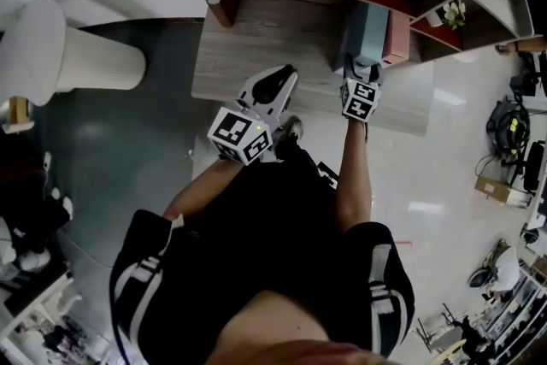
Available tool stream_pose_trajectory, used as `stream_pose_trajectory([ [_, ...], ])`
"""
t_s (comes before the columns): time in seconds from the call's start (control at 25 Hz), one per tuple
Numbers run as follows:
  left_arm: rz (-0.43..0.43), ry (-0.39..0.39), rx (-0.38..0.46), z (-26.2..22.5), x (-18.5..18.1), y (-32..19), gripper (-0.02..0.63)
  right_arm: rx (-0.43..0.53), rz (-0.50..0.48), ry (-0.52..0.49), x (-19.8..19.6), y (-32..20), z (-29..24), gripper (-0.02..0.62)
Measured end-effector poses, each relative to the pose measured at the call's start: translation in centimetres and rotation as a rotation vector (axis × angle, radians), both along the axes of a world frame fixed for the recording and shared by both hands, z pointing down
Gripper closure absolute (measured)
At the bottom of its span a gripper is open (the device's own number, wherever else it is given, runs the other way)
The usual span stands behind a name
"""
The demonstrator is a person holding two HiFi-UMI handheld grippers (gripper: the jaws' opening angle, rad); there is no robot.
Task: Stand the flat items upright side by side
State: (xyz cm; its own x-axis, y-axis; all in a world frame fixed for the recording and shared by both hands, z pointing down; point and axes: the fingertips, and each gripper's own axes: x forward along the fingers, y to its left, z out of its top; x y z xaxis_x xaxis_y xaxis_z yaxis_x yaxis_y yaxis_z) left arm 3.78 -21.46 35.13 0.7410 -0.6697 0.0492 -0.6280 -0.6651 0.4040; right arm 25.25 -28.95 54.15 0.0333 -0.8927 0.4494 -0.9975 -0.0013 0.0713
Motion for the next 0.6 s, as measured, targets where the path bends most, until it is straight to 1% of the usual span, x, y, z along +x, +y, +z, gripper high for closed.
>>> stream_pose_trajectory([
  [0.08, -0.001, -0.009, -0.011, 0.3, 0.5, -0.4, 0.551, -0.006, 0.003, 0.013, 0.5, -0.7, -0.1, 0.272],
  [0.2, 0.013, -0.021, -0.008, 0.4, 0.9, -0.9, 0.551, -0.004, 0.012, 0.063, 1.0, -0.8, -0.4, 0.268],
  [0.32, 0.019, -0.021, -0.012, 0.6, 1.0, -1.1, 0.551, -0.013, 0.068, 0.128, 1.3, 0.3, -0.7, 0.267],
  [0.4, 0.019, -0.019, -0.017, 0.7, 1.0, -1.4, 0.551, -0.037, 0.122, 0.128, 1.3, 1.5, -0.3, 0.268],
  [0.48, 0.020, -0.019, -0.020, 0.9, 1.0, -1.7, 0.551, -0.084, 0.154, 0.104, 1.0, 2.4, 1.2, 0.274],
  [0.52, 0.022, -0.020, -0.021, 0.9, 1.1, -1.8, 0.551, -0.110, 0.160, 0.092, 0.8, 2.5, 2.2, 0.292],
  [0.56, 0.023, -0.021, -0.022, 1.0, 1.1, -1.8, 0.551, -0.135, 0.162, 0.079, 0.7, 2.6, 3.0, 0.329],
  [0.6, 0.024, -0.022, -0.022, 1.0, 1.1, -1.9, 0.551, -0.154, 0.166, 0.065, 0.5, 2.5, 3.7, 0.352],
])
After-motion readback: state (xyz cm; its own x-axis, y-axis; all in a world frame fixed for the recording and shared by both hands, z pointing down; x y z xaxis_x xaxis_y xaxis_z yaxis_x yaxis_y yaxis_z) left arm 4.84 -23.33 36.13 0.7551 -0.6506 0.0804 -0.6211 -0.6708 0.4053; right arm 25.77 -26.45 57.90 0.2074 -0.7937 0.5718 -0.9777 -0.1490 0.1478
